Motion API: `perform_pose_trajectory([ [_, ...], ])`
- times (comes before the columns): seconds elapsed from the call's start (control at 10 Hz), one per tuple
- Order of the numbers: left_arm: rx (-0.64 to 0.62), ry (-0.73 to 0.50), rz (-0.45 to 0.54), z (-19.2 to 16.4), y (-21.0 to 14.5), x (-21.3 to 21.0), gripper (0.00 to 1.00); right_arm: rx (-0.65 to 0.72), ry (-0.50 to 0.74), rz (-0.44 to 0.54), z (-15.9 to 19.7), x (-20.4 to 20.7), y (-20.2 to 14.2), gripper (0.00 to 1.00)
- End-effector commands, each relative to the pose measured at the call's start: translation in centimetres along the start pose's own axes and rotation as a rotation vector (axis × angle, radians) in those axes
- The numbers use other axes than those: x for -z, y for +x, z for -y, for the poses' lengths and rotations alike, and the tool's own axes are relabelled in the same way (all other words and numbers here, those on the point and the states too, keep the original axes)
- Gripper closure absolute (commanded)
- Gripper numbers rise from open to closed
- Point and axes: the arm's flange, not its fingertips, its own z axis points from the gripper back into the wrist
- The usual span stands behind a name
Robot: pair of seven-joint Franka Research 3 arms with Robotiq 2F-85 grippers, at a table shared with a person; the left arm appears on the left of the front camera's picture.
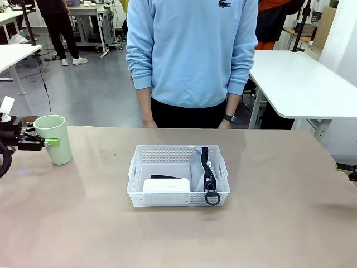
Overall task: Efficiently arrange items inside the basket to fit them all.
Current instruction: Pick up the Reusable plastic cup and place it inside the Organizing basket.
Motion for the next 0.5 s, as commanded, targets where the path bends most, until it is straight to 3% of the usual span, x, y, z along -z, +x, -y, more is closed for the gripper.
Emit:
perform_pose_trajectory([
  [0.0,0.027,0.025,0.025,0.7,0.6,-0.4,1.00,-0.005,0.008,0.000,-0.4,0.1,-0.2,0.00],
  [0.1,0.030,0.011,0.026,1.1,1.2,-0.8,0.67,-0.005,0.008,0.000,-0.4,0.1,-0.2,0.00],
  [0.2,0.028,-0.014,0.022,2.0,2.5,-1.5,0.67,-0.005,0.008,0.000,-0.4,0.1,-0.2,0.00],
  [0.3,0.034,-0.048,0.007,3.3,4.6,-2.8,1.00,-0.005,0.008,0.000,-0.4,0.1,-0.2,0.00],
  [0.4,0.007,-0.074,-0.008,4.8,7.1,-4.2,0.67,-0.005,0.008,0.000,-0.4,0.1,-0.2,0.00],
])
